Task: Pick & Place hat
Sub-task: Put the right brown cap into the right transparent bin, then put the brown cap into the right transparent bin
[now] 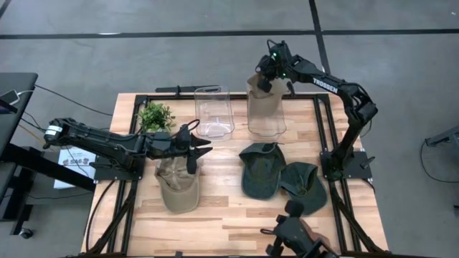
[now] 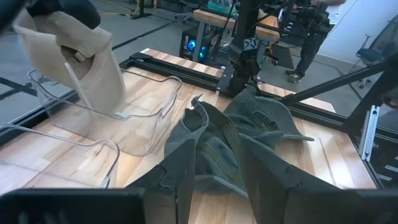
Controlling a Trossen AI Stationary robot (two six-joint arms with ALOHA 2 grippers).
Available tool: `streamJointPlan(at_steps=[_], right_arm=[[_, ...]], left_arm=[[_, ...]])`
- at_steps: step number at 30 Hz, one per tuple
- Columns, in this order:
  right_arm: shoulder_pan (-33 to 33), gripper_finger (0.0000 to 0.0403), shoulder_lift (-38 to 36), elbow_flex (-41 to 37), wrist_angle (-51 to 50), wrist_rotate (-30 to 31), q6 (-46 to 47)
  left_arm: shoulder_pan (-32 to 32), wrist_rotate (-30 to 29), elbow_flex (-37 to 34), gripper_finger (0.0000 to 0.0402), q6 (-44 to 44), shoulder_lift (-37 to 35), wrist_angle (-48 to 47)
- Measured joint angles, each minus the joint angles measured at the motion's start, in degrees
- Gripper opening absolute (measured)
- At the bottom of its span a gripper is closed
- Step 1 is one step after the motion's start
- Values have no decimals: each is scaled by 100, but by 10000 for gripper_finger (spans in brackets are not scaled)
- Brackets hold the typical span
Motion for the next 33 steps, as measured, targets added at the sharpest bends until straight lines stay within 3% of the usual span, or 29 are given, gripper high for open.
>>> streamJointPlan(at_steps=[8, 22, 26, 33], right_arm=[[7, 41, -13, 0, 59, 58, 110], [78, 172, -175, 0, -21, 239, 199], [76, 189, -420, 0, -81, 546, 248], [148, 201, -1131, -161, -180, 473, 819]], left_arm=[[33, 2, 0, 122, 108, 0, -2], [33, 2, 0, 122, 142, 0, -126], [20, 2, 0, 122, 18, 0, -257], [-217, -16, -2, 122, -748, 0, -815]])
